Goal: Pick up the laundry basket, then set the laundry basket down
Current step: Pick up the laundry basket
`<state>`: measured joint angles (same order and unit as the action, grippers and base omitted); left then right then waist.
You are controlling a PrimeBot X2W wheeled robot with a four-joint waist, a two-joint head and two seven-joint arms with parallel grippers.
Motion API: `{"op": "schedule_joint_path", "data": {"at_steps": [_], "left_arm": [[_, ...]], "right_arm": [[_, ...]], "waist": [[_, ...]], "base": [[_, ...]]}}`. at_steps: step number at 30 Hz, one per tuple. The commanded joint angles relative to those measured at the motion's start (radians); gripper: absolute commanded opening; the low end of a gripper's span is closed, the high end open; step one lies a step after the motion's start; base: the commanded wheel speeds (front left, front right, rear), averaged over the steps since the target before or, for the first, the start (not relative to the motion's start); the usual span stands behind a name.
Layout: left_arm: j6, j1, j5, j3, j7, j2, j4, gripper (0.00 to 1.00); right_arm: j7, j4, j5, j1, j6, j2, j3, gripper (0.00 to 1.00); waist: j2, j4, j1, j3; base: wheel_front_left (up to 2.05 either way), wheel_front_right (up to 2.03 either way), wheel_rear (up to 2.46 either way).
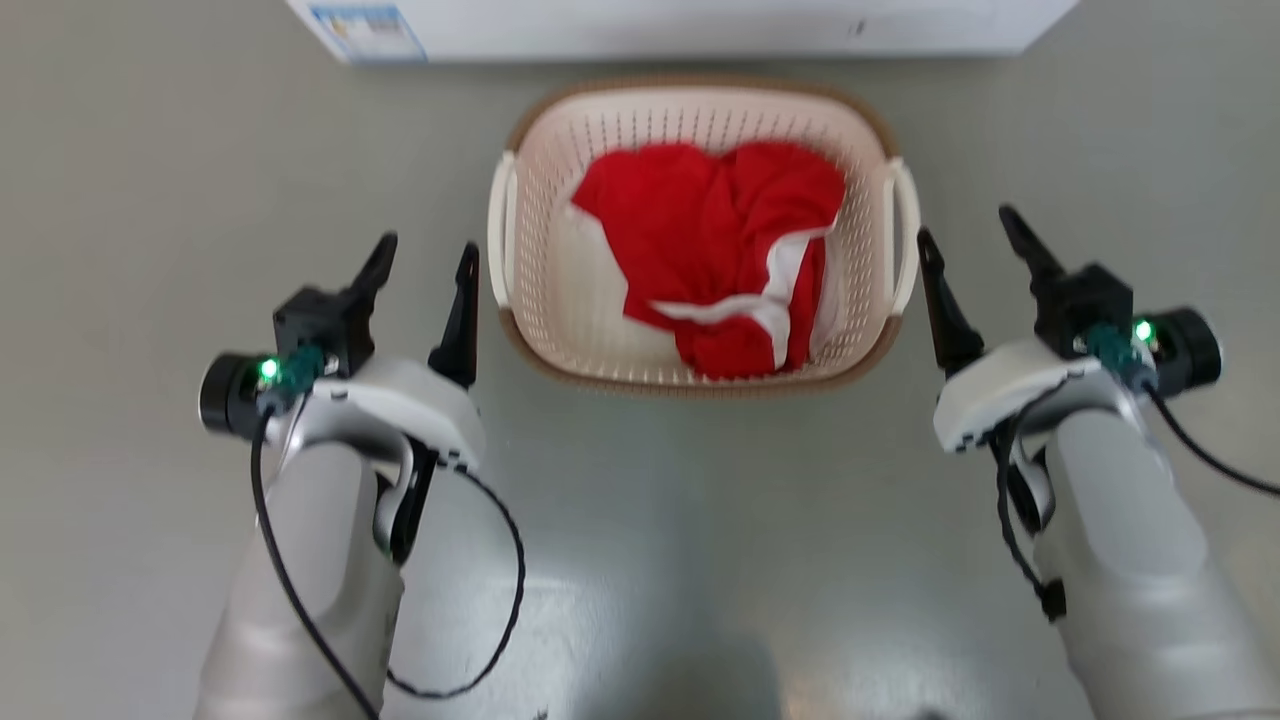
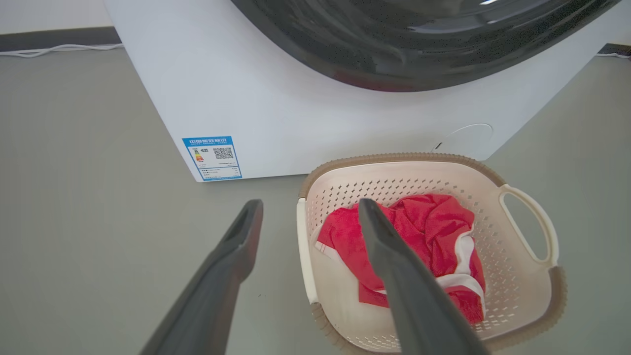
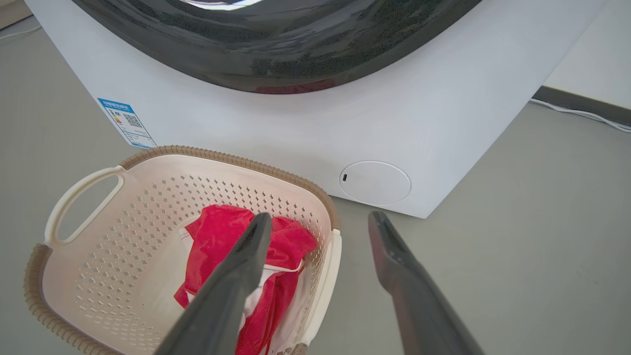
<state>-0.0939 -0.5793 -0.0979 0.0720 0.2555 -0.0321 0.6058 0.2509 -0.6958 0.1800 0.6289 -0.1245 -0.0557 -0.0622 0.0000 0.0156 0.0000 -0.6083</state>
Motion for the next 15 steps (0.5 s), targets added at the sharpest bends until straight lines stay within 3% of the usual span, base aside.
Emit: {"op": "schedule_joint_path", "data": {"at_steps": [1, 15], "left_arm": [[0.006, -0.033, -0.009, -0.017, 0.006, -0.018, 0.000, 1.00], [0.020, -0.231, -0.032, 0.029, 0.006, -0.018, 0.082, 1.00]], "right_arm": [[0.011, 0.001, 0.017, 0.025, -0.006, 0.005, 0.017, 1.00], [0.011, -0.058, 0.080, 0.174, -0.006, 0.005, -0.061, 1.00]], "waist": [[0.0000, 0.006, 0.0000, -0.111], [0.0000, 0.007, 0.0000, -0.286]], "base": [[0.00, 0.00, 0.00], [0.00, 0.00, 0.00]]}}
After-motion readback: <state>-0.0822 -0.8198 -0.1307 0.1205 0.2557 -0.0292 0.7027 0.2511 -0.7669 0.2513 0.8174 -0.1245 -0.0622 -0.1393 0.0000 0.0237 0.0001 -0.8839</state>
